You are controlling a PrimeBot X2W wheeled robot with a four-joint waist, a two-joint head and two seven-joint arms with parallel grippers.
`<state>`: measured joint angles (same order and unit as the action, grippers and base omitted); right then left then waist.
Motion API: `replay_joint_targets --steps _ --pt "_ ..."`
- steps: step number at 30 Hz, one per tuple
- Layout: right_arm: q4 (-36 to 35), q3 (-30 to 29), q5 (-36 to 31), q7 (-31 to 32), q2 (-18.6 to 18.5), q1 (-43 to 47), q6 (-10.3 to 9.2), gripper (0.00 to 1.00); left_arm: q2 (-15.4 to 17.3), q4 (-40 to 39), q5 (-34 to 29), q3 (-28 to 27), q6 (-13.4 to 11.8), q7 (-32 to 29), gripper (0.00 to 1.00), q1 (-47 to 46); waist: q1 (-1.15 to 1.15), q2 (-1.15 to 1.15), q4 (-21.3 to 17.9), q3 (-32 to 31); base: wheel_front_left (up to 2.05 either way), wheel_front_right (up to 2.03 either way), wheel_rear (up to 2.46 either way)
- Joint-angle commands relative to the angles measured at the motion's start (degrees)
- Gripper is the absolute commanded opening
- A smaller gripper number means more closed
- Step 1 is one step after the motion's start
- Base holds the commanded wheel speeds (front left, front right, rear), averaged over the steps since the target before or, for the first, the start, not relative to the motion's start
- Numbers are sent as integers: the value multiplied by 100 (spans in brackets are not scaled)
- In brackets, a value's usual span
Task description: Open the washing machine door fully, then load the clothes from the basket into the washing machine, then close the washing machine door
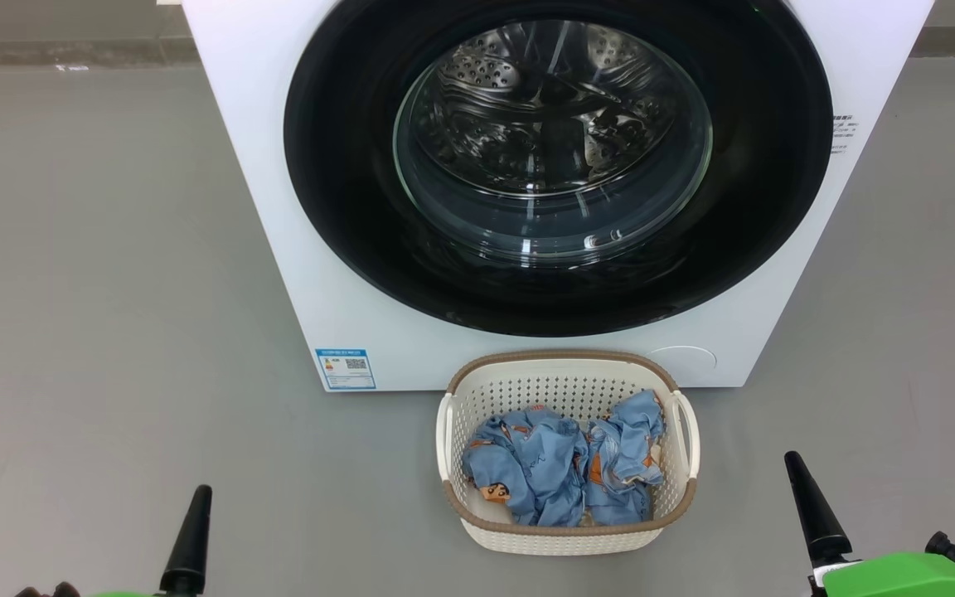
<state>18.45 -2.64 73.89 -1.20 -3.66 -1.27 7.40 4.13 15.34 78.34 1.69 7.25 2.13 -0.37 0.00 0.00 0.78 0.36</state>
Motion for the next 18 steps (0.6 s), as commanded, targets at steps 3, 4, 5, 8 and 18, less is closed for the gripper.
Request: replay_joint_targets --steps 3,4,5,8,18 --pt "-130 44 -374 -99 -42 -234 4 100 130 -217 -392 -24 11 103 100 -179 0 0 3 6 0 0 0" --pt "-128 44 -446 -114 -39 -237 4 100 133 -225 -463 -19 11 117 100 -178 0 0 3 9 0 0 0" --pt "-125 47 -519 -129 -37 -240 4 100 139 -229 -537 -14 11 131 100 -177 0 0 4 12 0 0 0" --pt "-118 59 -741 -174 -31 -256 4 100 143 -242 -742 -7 12 173 100 -180 0 0 6 26 0 0 0" --pt "-127 60 -1354 -311 -6 -300 5 100 161 -320 -1323 4 13 299 100 -195 0 0 7 67 0 0 0"
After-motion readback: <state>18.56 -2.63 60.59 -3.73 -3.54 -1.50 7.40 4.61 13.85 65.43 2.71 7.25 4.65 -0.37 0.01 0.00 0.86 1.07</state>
